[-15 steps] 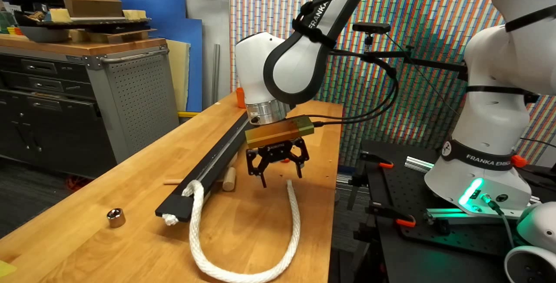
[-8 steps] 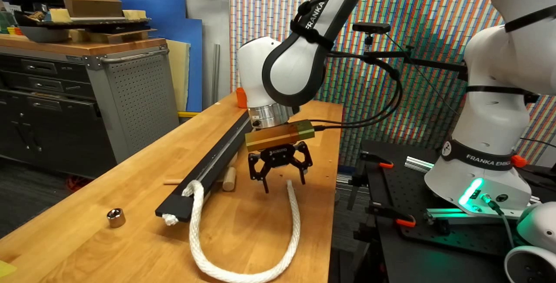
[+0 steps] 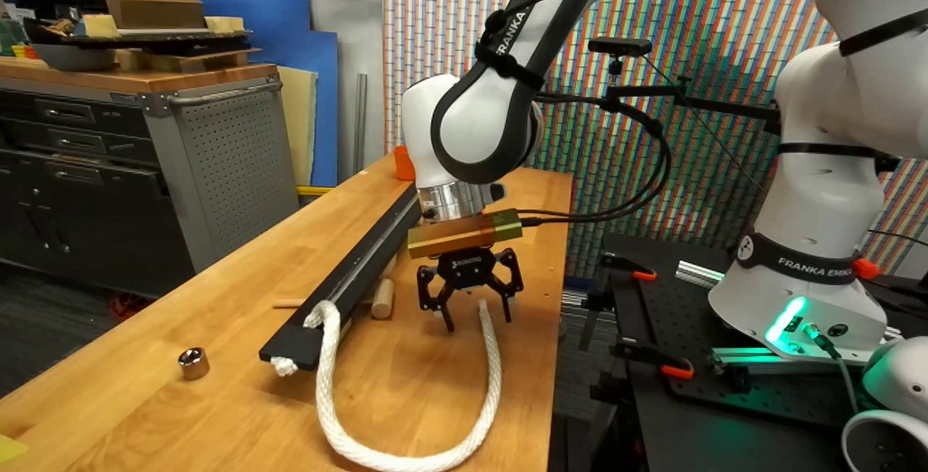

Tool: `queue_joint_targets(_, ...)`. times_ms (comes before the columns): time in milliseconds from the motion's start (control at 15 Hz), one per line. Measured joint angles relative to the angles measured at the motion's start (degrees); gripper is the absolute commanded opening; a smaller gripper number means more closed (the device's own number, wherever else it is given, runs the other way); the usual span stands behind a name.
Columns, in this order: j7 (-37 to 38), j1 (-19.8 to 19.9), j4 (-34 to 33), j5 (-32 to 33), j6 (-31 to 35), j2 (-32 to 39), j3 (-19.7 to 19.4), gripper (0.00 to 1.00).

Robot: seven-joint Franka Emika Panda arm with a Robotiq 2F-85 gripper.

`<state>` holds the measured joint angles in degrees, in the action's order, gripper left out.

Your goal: Put the white rope on the board

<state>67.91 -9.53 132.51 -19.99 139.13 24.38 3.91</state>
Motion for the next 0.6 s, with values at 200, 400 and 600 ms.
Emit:
queue_joint_targets(200, -0.9, 0.2, 0.0, -2.2, 0.0, 0.0, 0.2, 0.35)
queue_joint_targets(400, -1.2, 0.2, 0.0, -3.1, -0.1, 0.2, 0.2, 0.11)
queue_joint_targets(600, -1.3, 0.3, 0.0, -3.3, -0.5, 0.2, 0.2, 0.0)
